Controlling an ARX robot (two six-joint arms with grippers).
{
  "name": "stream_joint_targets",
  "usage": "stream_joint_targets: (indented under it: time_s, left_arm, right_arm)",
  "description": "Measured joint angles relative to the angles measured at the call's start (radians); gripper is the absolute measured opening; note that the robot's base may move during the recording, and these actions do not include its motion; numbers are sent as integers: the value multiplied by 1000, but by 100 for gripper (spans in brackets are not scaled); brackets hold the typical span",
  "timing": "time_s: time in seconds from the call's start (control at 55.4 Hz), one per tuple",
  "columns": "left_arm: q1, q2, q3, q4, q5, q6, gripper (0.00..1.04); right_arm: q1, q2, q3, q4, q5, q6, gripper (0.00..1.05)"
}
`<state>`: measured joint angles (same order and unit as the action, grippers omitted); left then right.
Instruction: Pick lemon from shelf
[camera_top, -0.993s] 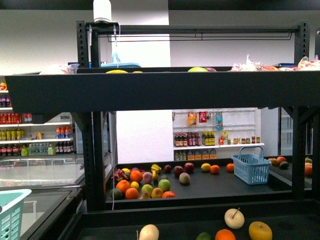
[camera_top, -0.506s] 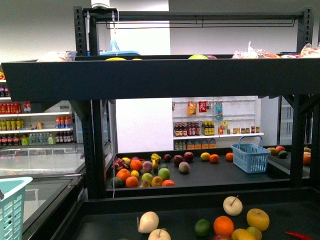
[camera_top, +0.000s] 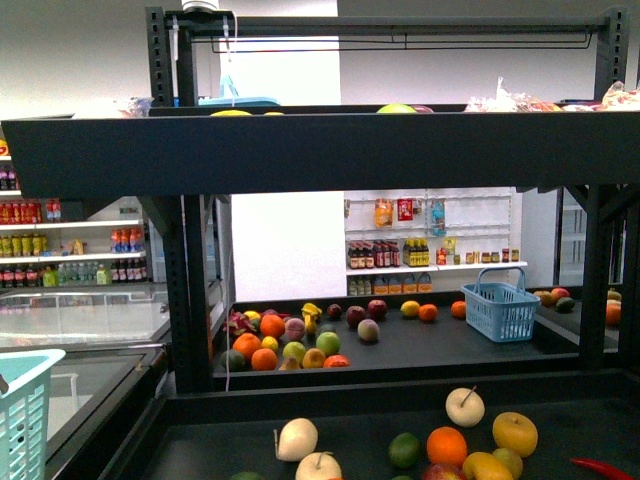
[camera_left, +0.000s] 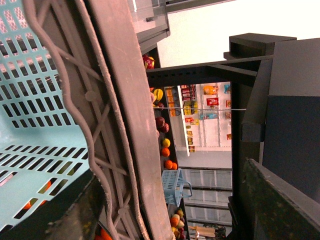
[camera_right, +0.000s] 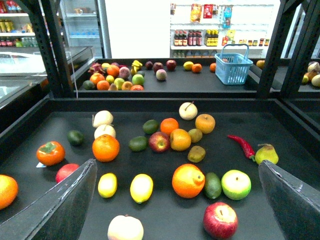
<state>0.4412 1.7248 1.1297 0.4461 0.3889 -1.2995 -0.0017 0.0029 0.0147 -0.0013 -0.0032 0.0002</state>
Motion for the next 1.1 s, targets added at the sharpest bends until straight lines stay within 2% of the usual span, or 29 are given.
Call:
stream_joint_targets:
  time_s: [0.217,0.361,0.451,0.632,0.957,1.101]
  left_arm:
    - [-7,21,7,-21,-31,3,44]
    - [-9,24,7,-38,-47,8,23]
    - [-10,24,7,-45,-52,7,19]
    - [-26,4,6,-75,-48,62,19]
    - [-74,-146,-74,-119,99,240,16]
    - [-135,-213,-103,-130,177,274,13]
  right_arm:
    - [0,0,0,0,0,0,97]
    - [0,0,0,0,0,0,97]
    - [0,0,0,0,0,0,97]
    - [0,0,0,0,0,0,97]
    - [0,0,0,0,0,0,97]
    - [0,0,0,0,0,0,97]
